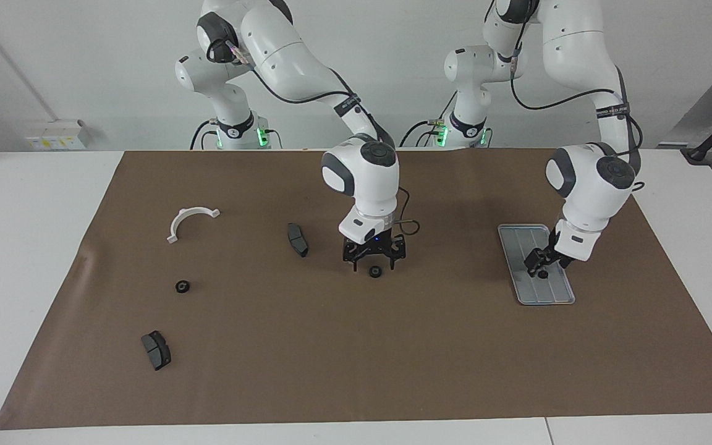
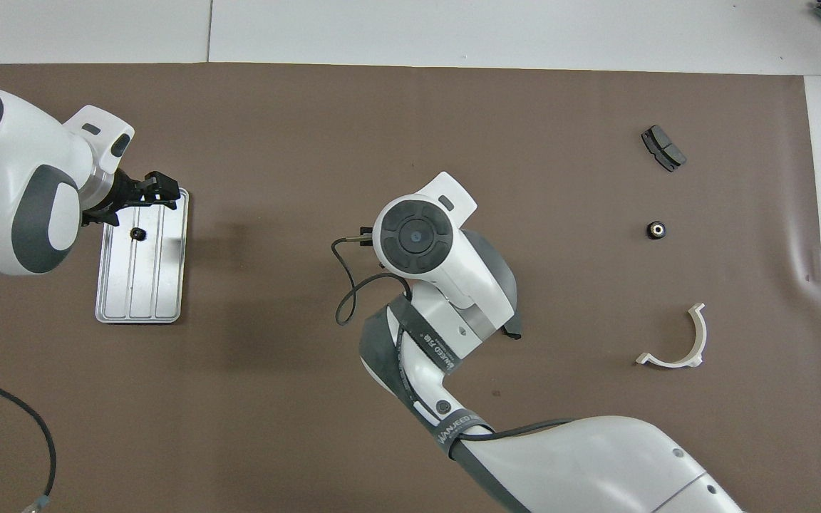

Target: Place bearing gear from tray to pile

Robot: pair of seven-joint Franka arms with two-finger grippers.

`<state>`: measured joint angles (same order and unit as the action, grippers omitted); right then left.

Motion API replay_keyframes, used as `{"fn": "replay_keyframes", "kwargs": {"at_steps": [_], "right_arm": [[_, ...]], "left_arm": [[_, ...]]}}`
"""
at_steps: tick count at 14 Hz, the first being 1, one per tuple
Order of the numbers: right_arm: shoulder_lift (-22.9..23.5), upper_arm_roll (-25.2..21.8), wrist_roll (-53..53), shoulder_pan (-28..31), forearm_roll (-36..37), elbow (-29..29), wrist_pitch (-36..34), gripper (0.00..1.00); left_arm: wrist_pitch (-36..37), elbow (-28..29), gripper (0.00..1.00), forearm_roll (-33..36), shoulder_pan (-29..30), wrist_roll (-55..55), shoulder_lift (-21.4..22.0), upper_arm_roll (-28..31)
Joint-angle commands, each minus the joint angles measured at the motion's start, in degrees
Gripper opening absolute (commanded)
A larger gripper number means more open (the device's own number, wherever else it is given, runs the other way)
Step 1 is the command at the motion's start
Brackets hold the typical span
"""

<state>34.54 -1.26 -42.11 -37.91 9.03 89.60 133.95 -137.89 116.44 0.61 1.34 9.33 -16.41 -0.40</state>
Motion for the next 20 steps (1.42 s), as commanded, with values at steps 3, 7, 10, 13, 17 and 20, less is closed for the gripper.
{"fn": "replay_keyframes", "kwargs": {"at_steps": [3,7,10,13,17,20], "right_arm": [[0.2,0.0,1.3,0.5,1.1,3.5,4.9,1.00],[0.3,0.0,1.8,0.2,1.2,4.1,5.1,0.87],[0.3,0.0,1.9,0.1,1.2,4.1,5.6,0.32],[0.1,0.0,1.2,-0.2,0.8,3.7,6.0,0.00],[0.1,-0.1,1.2,0.0,0.9,1.7,3.7,0.00],[-4.4,-0.8,1.1,1.5,0.7,2.5,0.8,0.00]], "left_arm": [[-3.4,3.7,0.80,-0.1,0.4,0.2,1.1,-0.4],[-6.2,3.6,0.63,-0.5,0.9,0.2,0.2,-0.4],[-6.9,3.6,0.49,-2.0,1.2,0.2,0.0,-0.4],[-6.9,3.7,0.42,-2.0,1.2,0.2,-0.1,-0.4],[-7.0,3.6,0.27,-2.0,1.3,0.2,-0.1,-0.4],[-6.8,3.5,0.15,-2.1,1.2,0.2,-0.1,-0.4]]}}
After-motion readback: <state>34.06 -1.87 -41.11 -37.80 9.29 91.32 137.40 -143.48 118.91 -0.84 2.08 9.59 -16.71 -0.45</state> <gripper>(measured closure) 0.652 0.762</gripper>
